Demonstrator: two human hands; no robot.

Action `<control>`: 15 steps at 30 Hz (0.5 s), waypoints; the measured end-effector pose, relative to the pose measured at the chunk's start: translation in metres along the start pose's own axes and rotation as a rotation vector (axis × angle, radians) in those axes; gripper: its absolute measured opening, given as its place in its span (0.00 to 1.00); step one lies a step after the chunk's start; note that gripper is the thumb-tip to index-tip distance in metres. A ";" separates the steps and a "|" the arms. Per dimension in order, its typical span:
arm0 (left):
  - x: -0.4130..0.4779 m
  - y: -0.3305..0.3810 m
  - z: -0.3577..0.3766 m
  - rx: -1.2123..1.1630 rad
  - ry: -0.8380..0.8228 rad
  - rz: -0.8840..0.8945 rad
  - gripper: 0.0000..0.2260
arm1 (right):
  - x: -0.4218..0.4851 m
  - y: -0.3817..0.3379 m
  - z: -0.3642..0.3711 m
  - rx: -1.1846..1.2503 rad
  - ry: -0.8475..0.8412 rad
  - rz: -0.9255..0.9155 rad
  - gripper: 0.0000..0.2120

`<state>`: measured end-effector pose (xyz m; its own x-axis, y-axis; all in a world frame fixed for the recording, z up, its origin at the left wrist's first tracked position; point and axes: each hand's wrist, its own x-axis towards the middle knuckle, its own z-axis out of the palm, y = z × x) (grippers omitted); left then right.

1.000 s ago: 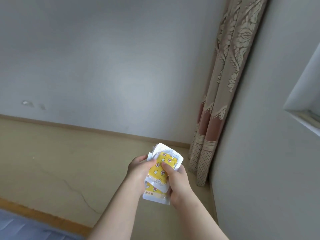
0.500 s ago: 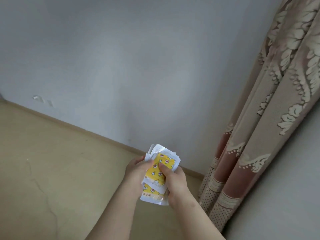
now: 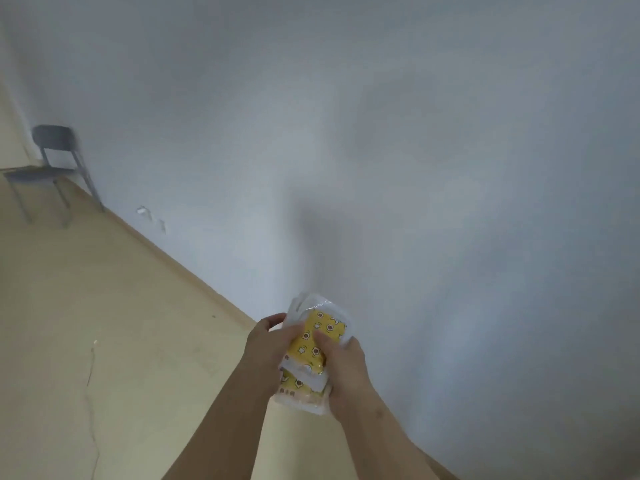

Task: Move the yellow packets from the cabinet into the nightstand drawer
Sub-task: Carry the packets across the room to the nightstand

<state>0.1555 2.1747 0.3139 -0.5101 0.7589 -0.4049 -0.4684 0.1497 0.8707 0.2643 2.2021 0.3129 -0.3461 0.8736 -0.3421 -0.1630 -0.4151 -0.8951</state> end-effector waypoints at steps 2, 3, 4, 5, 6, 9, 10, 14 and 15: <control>0.036 0.023 0.001 -0.010 0.044 0.013 0.15 | 0.041 -0.015 0.020 -0.013 -0.021 0.011 0.02; 0.056 0.034 -0.001 -0.018 0.067 0.021 0.16 | 0.063 -0.021 0.032 -0.019 -0.041 0.024 0.02; 0.073 0.042 -0.003 -0.022 0.092 0.023 0.17 | 0.081 -0.025 0.042 -0.029 -0.063 0.043 0.02; 0.094 0.050 -0.007 -0.034 0.124 0.026 0.17 | 0.104 -0.027 0.054 -0.044 -0.087 0.061 0.02; 0.113 0.058 -0.011 -0.044 0.152 0.029 0.17 | 0.125 -0.029 0.065 -0.061 -0.104 0.074 0.03; 0.170 0.081 -0.016 -0.067 0.233 0.049 0.17 | 0.190 -0.037 0.096 -0.112 -0.197 0.082 0.05; 0.196 0.091 -0.017 -0.080 0.262 0.060 0.17 | 0.217 -0.041 0.108 -0.127 -0.235 0.086 0.06; 0.284 0.130 -0.013 -0.112 0.345 0.122 0.17 | 0.315 -0.065 0.147 -0.162 -0.364 0.065 0.08; 0.308 0.142 -0.010 -0.128 0.373 0.130 0.17 | 0.345 -0.072 0.159 -0.184 -0.401 0.058 0.08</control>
<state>-0.0758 2.4232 0.3101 -0.7862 0.4813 -0.3877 -0.4569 -0.0300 0.8890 0.0100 2.4930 0.3049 -0.6865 0.6677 -0.2880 0.0220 -0.3768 -0.9260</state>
